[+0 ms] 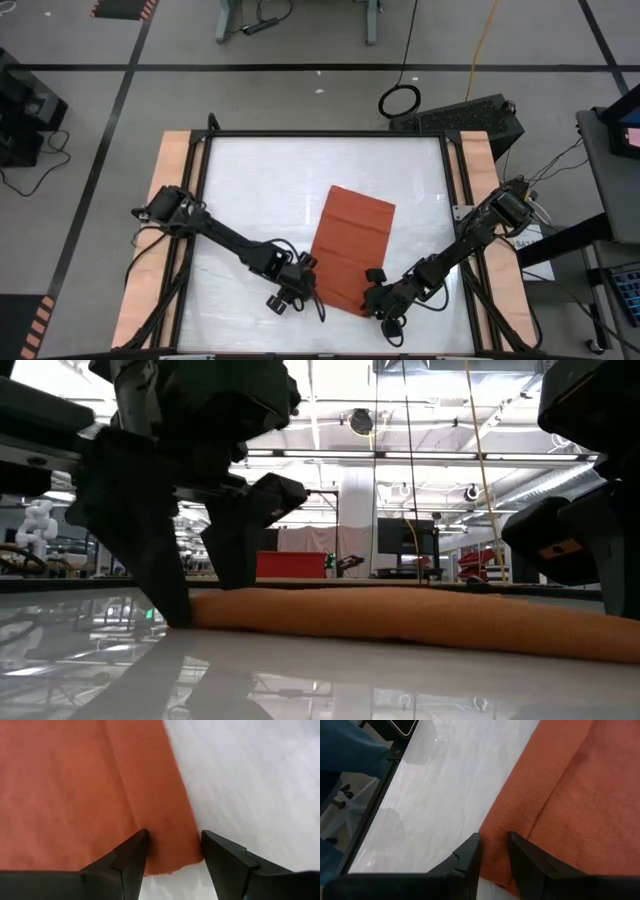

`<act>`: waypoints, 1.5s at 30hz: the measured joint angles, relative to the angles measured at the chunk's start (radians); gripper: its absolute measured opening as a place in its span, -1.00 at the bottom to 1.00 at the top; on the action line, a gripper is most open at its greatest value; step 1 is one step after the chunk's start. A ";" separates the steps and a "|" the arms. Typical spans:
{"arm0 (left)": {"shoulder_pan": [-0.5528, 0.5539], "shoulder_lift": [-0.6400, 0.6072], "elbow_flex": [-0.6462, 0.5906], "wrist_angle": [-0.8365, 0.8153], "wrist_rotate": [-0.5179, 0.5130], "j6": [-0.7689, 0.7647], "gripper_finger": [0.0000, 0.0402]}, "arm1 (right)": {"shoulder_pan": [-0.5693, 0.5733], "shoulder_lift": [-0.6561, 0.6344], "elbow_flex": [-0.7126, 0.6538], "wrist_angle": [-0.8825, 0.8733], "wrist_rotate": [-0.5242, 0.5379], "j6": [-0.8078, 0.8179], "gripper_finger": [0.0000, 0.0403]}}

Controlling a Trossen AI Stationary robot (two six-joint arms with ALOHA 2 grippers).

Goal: Roll towel into tight, uniform cylinder
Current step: Roll the kitchen towel

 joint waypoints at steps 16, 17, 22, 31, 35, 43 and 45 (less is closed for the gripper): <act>0.024 0.038 0.003 0.044 0.057 -0.134 -0.89 | 0.000 -0.008 -0.001 -0.006 0.005 0.032 -0.54; 0.032 0.038 0.003 0.049 0.084 -0.136 -0.88 | 0.000 -0.014 -0.002 -0.010 0.004 0.039 -0.54; 0.086 0.044 0.000 0.068 0.292 -0.199 -0.89 | 0.000 -0.058 -0.006 -0.040 0.000 0.072 -0.54; 0.175 0.046 -0.002 0.075 0.482 -0.241 -0.89 | 0.073 -0.180 -0.005 -0.088 0.165 0.041 -0.19; 0.203 0.046 -0.002 0.113 0.530 -0.241 -0.90 | 0.127 -0.175 -0.003 -0.078 0.254 -0.007 0.00; 0.256 0.057 -0.003 0.147 0.636 -0.243 -0.90 | 0.165 -0.091 -0.002 -0.090 0.326 -0.038 -0.03; 0.263 0.059 -0.008 0.146 0.644 -0.243 -0.90 | 0.165 -0.075 -0.002 -0.100 0.361 -0.038 -0.08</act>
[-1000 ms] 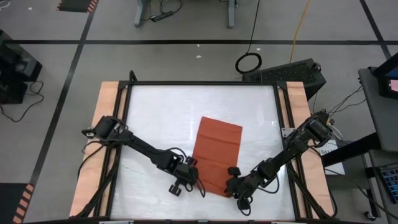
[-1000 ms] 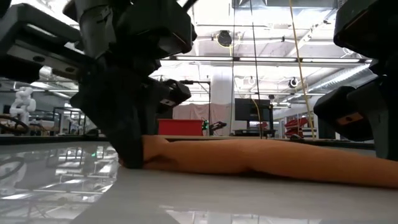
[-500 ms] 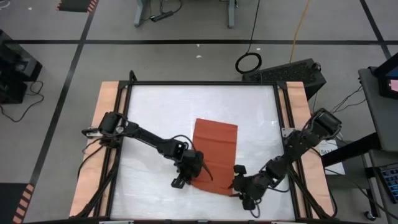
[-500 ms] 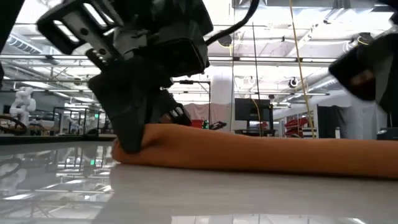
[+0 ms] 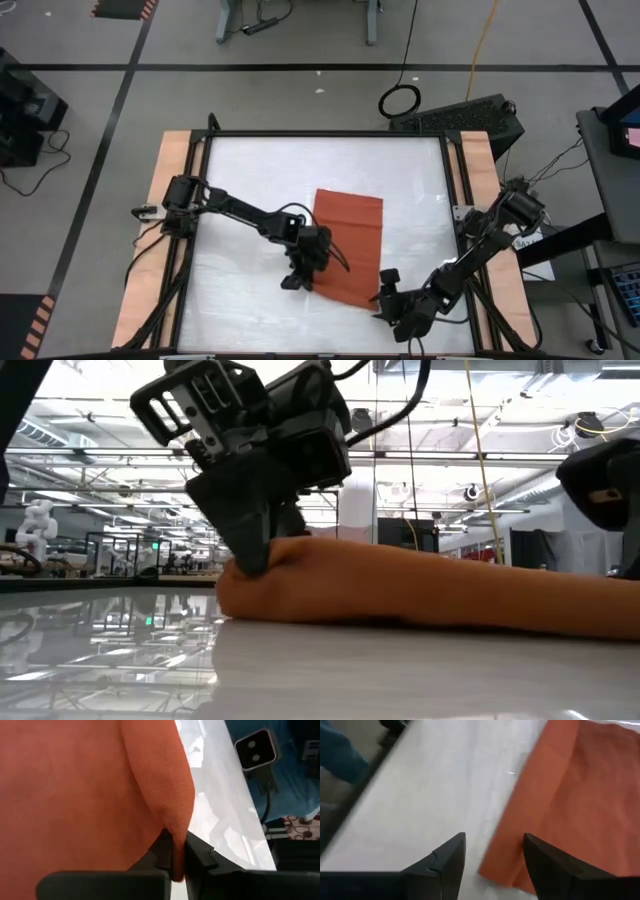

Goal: Roll towel into tight, uniform cylinder
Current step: Roll the kitchen towel

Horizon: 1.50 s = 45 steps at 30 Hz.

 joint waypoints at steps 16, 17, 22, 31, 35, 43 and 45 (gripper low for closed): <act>0.025 0.000 -0.017 0.002 0.019 0.003 -0.90 | -0.006 0.055 0.003 -0.012 0.033 0.017 -0.45; 0.025 0.000 -0.017 0.001 0.020 0.003 -0.90 | -0.006 0.052 0.002 -0.014 0.045 0.018 -0.46; 0.024 0.000 -0.017 -0.001 0.020 0.003 -0.90 | -0.002 0.039 0.017 -0.019 0.099 0.015 -0.35; 0.024 0.000 -0.017 -0.002 0.040 0.002 -0.90 | 0.002 0.039 0.043 -0.059 0.098 0.008 0.11; 0.024 0.000 -0.017 -0.006 0.042 0.002 -0.90 | 0.002 0.038 0.101 -0.164 0.098 -0.011 0.04; 0.025 0.000 -0.017 -0.004 0.050 0.001 -0.90 | 0.024 0.042 0.135 -0.205 0.092 -0.030 -0.11; 0.025 0.000 -0.017 -0.003 0.051 0.001 -0.90 | 0.033 0.045 0.135 -0.219 0.091 -0.013 -0.14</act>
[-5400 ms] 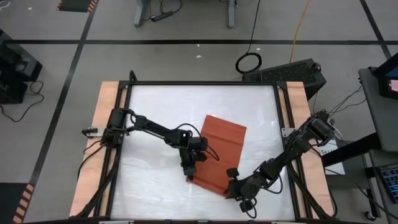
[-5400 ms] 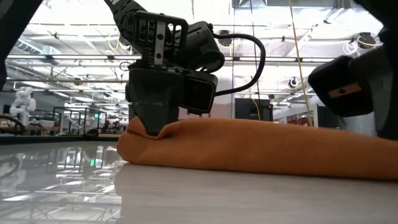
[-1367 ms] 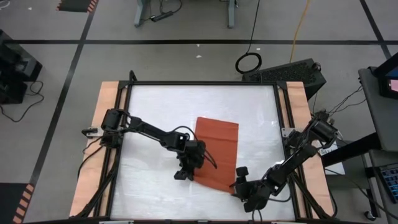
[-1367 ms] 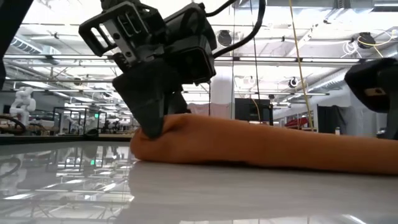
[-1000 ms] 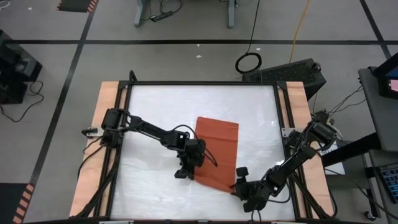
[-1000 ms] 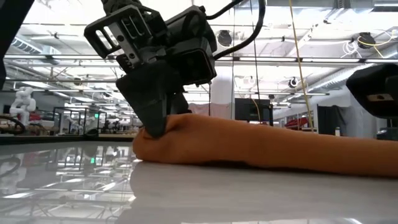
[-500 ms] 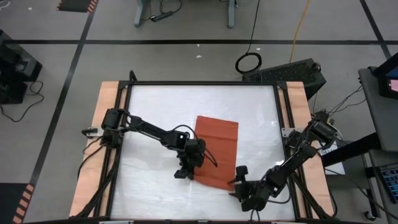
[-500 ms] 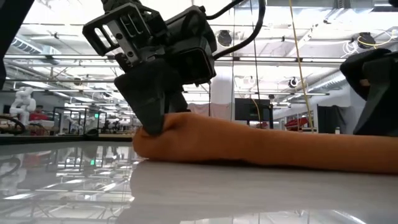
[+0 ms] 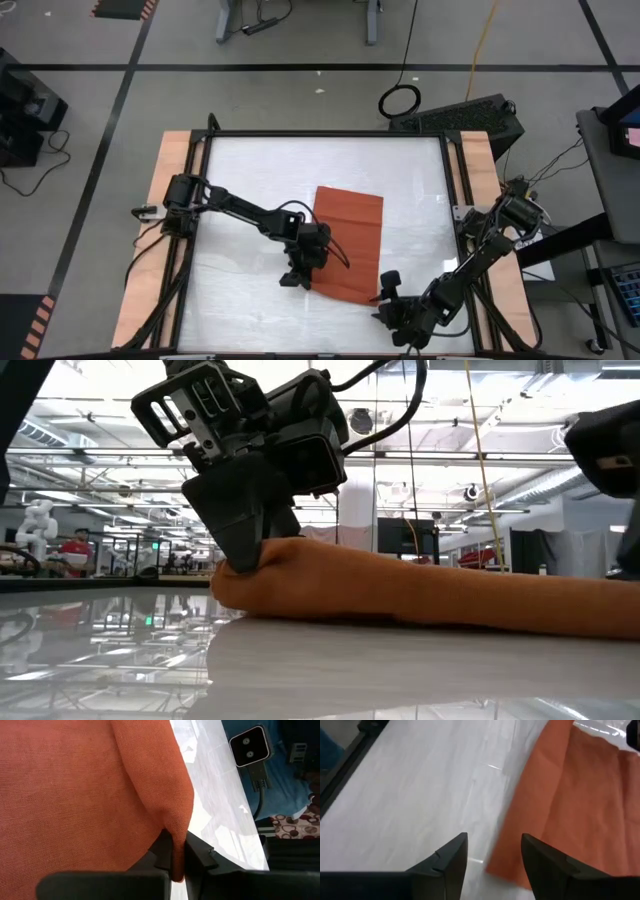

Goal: Roll towel into tight, uniform cylinder
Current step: Roll the kitchen towel

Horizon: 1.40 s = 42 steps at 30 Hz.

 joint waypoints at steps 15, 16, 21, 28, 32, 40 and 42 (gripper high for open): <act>-0.010 0.000 0.000 -0.003 0.008 0.000 -0.89 | -0.010 0.086 0.003 -0.013 0.019 0.083 -0.33; -0.015 0.000 0.000 -0.005 -0.003 0.004 -0.88 | -0.012 0.086 0.004 -0.018 0.019 0.090 -0.36; -0.049 0.000 0.000 -0.011 -0.058 0.056 -0.81 | -0.027 0.088 0.003 -0.037 0.015 0.103 -0.54; -0.088 0.000 0.001 -0.056 -0.147 0.091 -0.79 | -0.058 0.088 0.003 -0.047 -0.033 0.146 -0.92; -0.098 -0.009 0.002 -0.073 -0.180 0.092 -0.66 | -0.070 0.086 0.002 -0.052 -0.078 0.181 -0.96; -0.095 -0.070 0.020 -0.176 -0.268 0.084 -0.02 | -0.080 0.045 -0.001 -0.055 -0.156 0.265 -0.98; -0.095 -0.089 0.032 -0.210 -0.311 0.084 0.11 | -0.087 0.030 -0.002 -0.058 -0.183 0.279 -0.99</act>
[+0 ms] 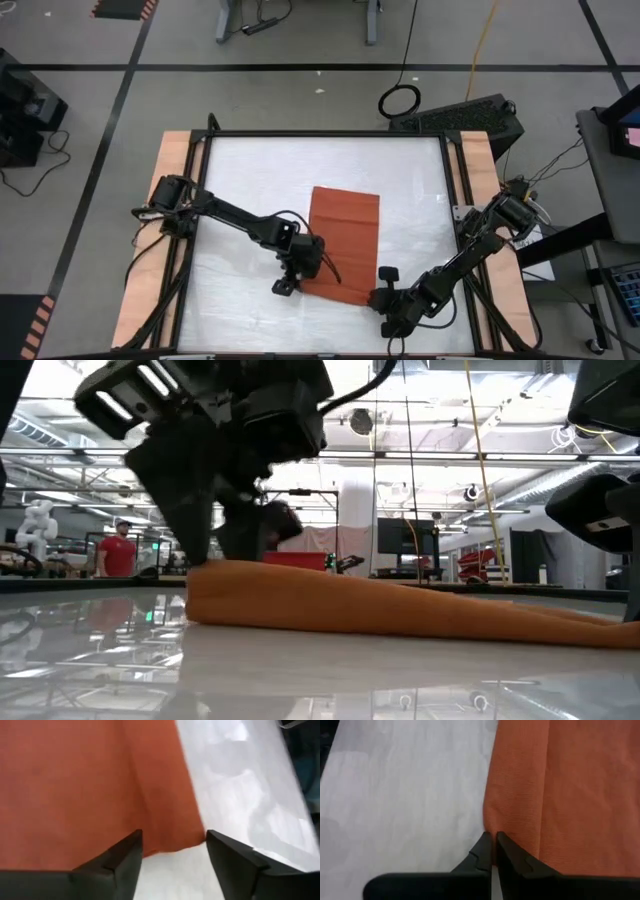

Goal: Roll towel into tight, uniform cylinder
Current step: Roll the kitchen towel

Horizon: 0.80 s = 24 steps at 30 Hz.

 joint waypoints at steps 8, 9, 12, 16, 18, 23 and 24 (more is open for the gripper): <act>-0.079 -0.075 0.005 -0.006 -0.285 0.007 0.23 | -0.054 -0.032 -0.001 -0.002 -0.140 0.042 -1.00; -0.098 -0.079 0.005 0.005 -0.307 0.008 0.23 | -0.059 -0.032 -0.001 0.000 -0.148 0.049 -1.00; -0.164 -0.082 0.005 0.044 -0.365 0.038 0.23 | -0.073 -0.032 -0.001 0.014 -0.173 0.059 -1.00; -0.247 -0.072 0.005 0.087 -0.453 0.099 0.23 | -0.084 -0.032 -0.001 0.024 -0.181 0.061 -1.00; -0.268 -0.057 0.005 0.086 -0.494 0.105 0.23 | -0.088 -0.032 -0.001 0.025 -0.194 0.063 -1.00; -0.259 -0.042 -0.023 0.080 -0.614 0.033 0.23 | -0.091 -0.037 0.000 0.029 -0.199 0.059 -1.00; -0.252 -0.039 -0.028 0.088 -0.613 0.031 0.23 | -0.091 -0.038 0.000 0.030 -0.199 0.059 -1.00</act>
